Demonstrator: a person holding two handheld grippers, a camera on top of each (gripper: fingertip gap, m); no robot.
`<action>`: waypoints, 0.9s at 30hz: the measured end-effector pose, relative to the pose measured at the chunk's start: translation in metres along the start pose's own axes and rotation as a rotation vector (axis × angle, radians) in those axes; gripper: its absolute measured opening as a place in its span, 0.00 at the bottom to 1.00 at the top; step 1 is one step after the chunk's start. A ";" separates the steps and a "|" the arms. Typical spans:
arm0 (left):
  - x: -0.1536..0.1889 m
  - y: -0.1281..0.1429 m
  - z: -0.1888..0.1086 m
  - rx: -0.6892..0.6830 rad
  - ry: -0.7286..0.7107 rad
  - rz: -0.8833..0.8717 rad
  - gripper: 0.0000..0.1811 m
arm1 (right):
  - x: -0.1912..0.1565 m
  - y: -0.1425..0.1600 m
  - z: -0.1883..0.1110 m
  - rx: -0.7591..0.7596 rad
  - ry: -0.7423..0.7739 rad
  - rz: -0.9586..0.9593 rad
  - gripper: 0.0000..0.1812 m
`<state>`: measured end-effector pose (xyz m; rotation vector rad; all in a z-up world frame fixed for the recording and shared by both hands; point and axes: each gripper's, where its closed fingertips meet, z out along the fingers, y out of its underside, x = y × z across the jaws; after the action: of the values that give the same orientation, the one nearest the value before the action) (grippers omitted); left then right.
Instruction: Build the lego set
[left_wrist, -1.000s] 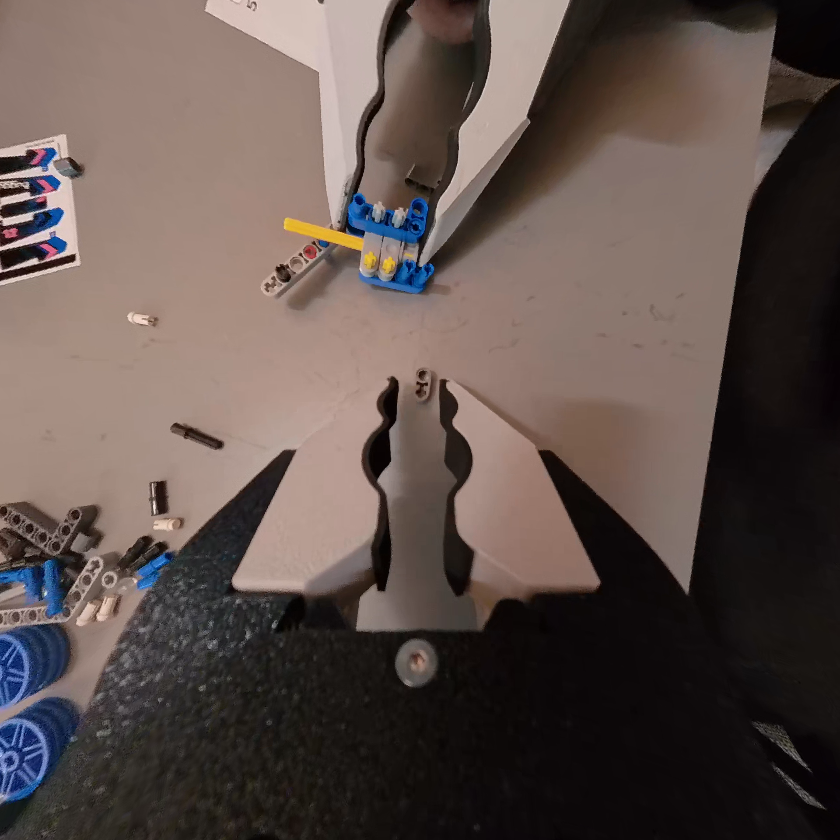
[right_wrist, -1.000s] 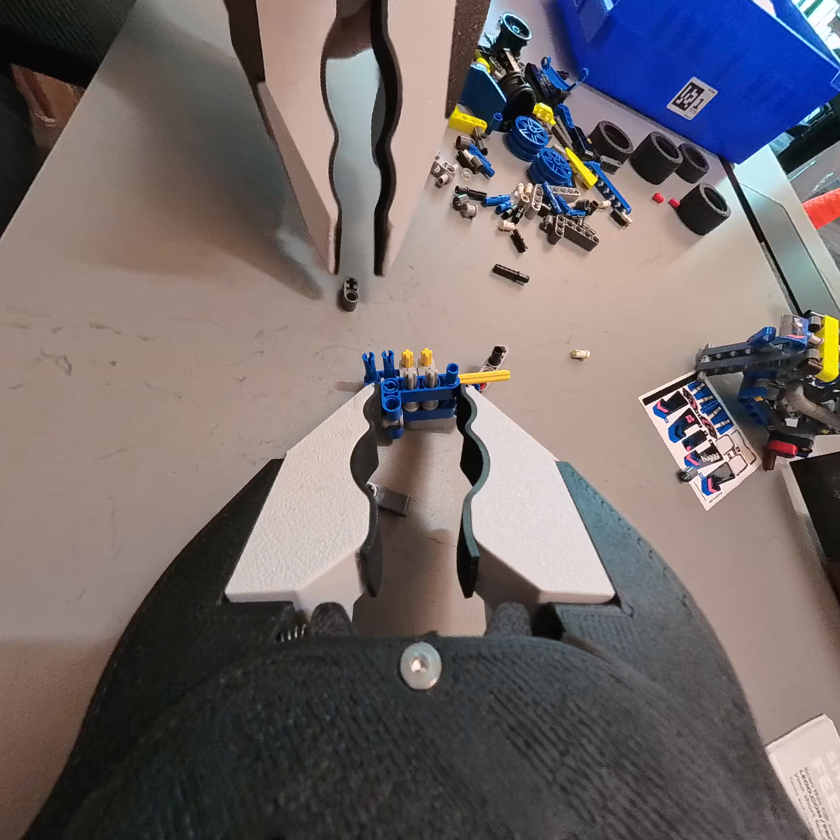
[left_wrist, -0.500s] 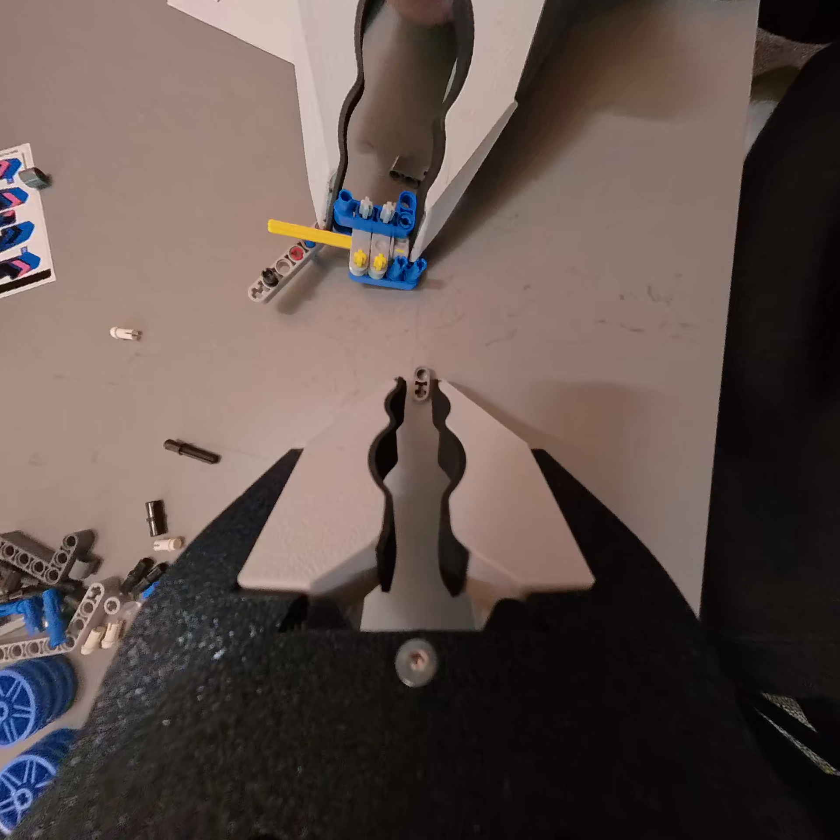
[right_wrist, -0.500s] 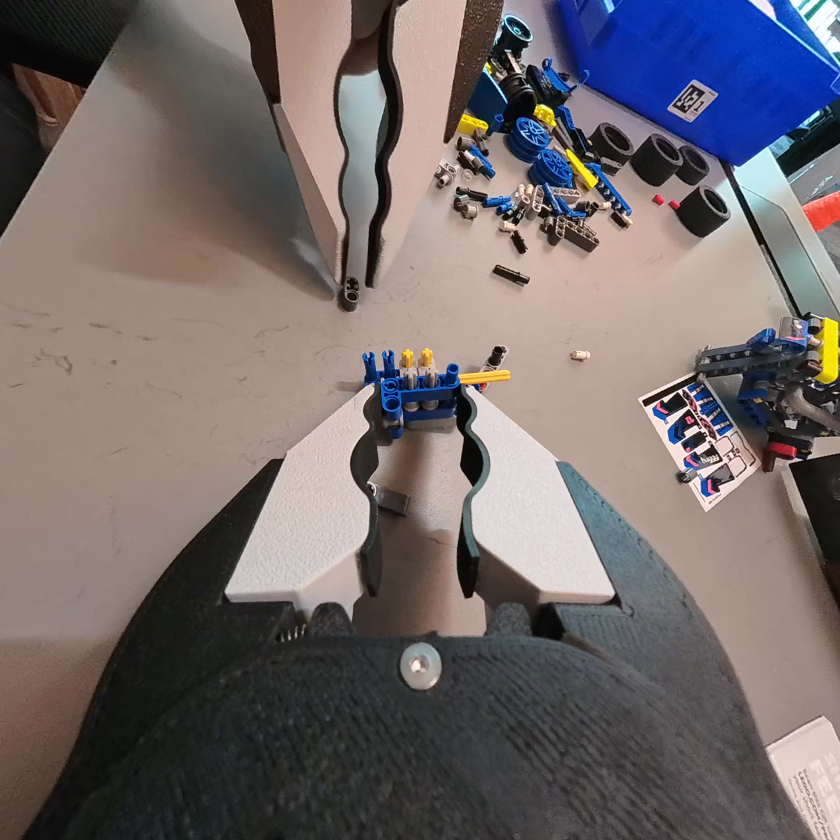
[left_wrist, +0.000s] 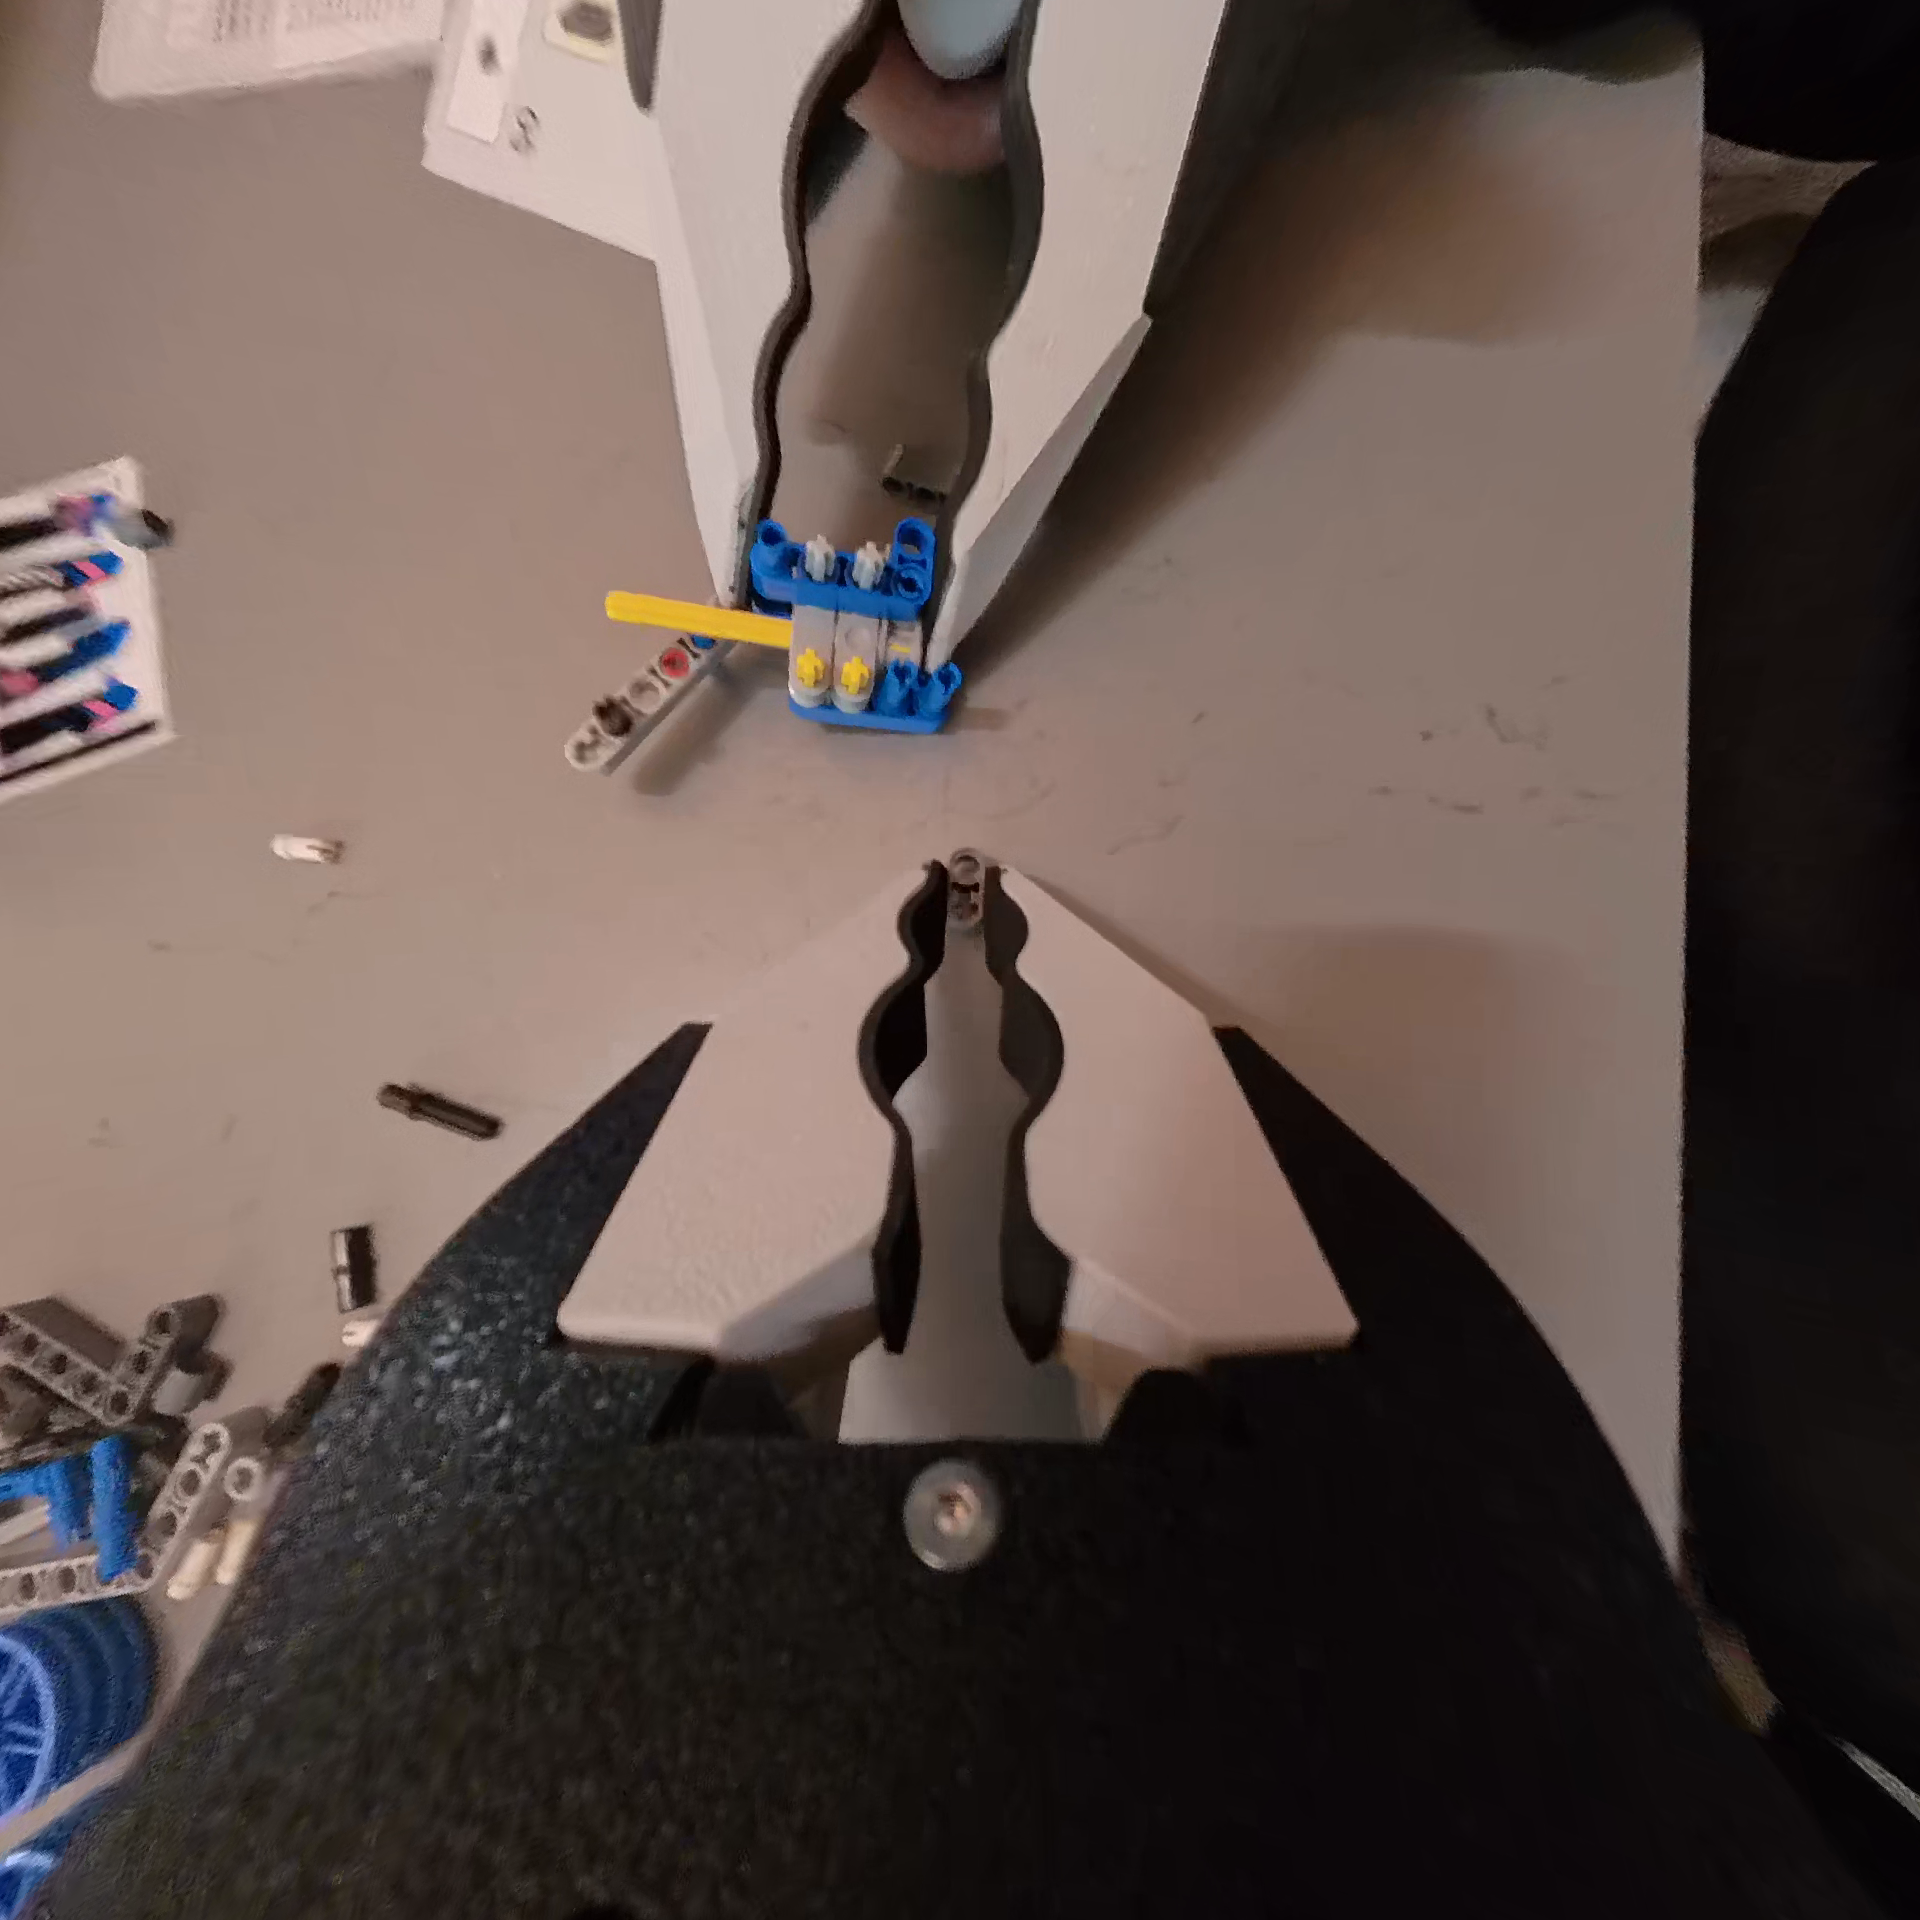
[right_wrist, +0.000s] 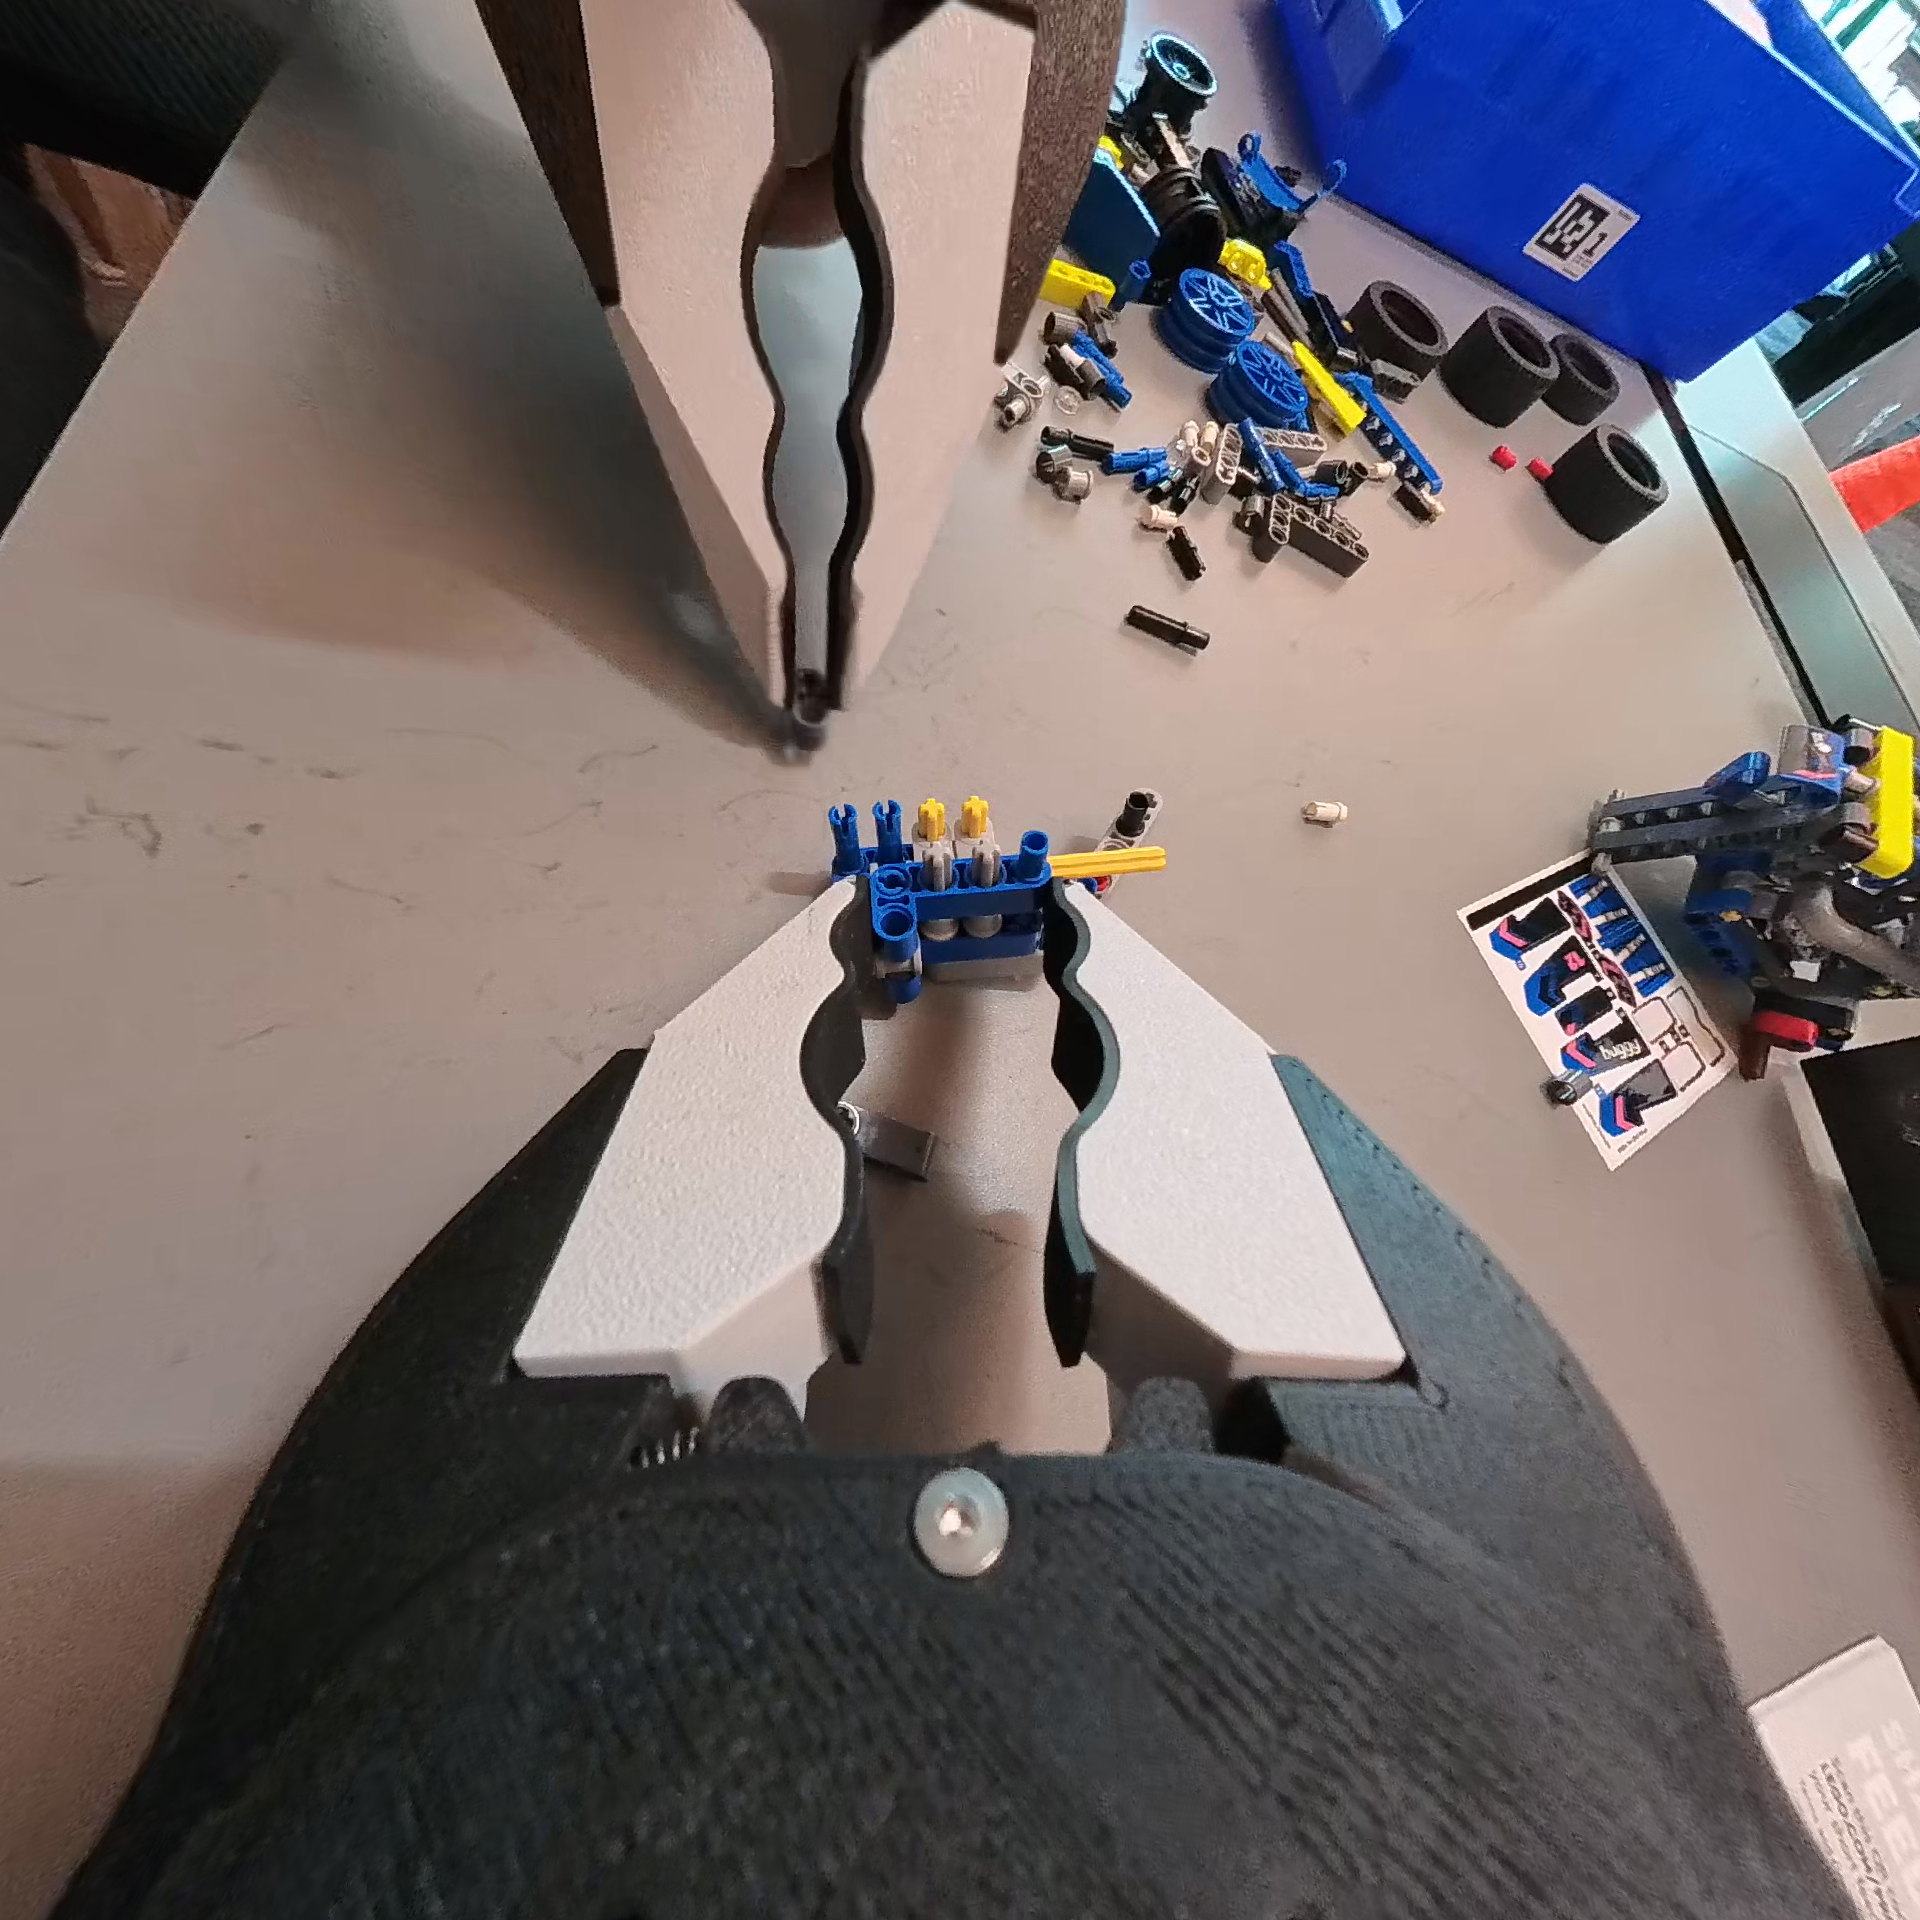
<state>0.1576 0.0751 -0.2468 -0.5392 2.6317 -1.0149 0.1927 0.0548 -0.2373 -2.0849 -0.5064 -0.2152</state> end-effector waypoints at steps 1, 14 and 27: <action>-0.002 -0.005 0.000 0.028 -0.025 0.017 0.02 | 0.000 0.000 0.000 0.000 0.001 -0.001 0.17; -0.010 -0.033 0.004 0.197 -0.102 0.109 0.02 | 0.000 0.000 0.000 -0.001 -0.002 0.004 0.17; -0.010 -0.034 0.006 0.008 -0.114 0.123 0.02 | 0.000 0.000 0.000 -0.002 -0.002 0.004 0.17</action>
<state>0.1769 0.0526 -0.2267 -0.4147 2.5253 -0.9296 0.1928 0.0551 -0.2377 -2.0876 -0.5032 -0.2116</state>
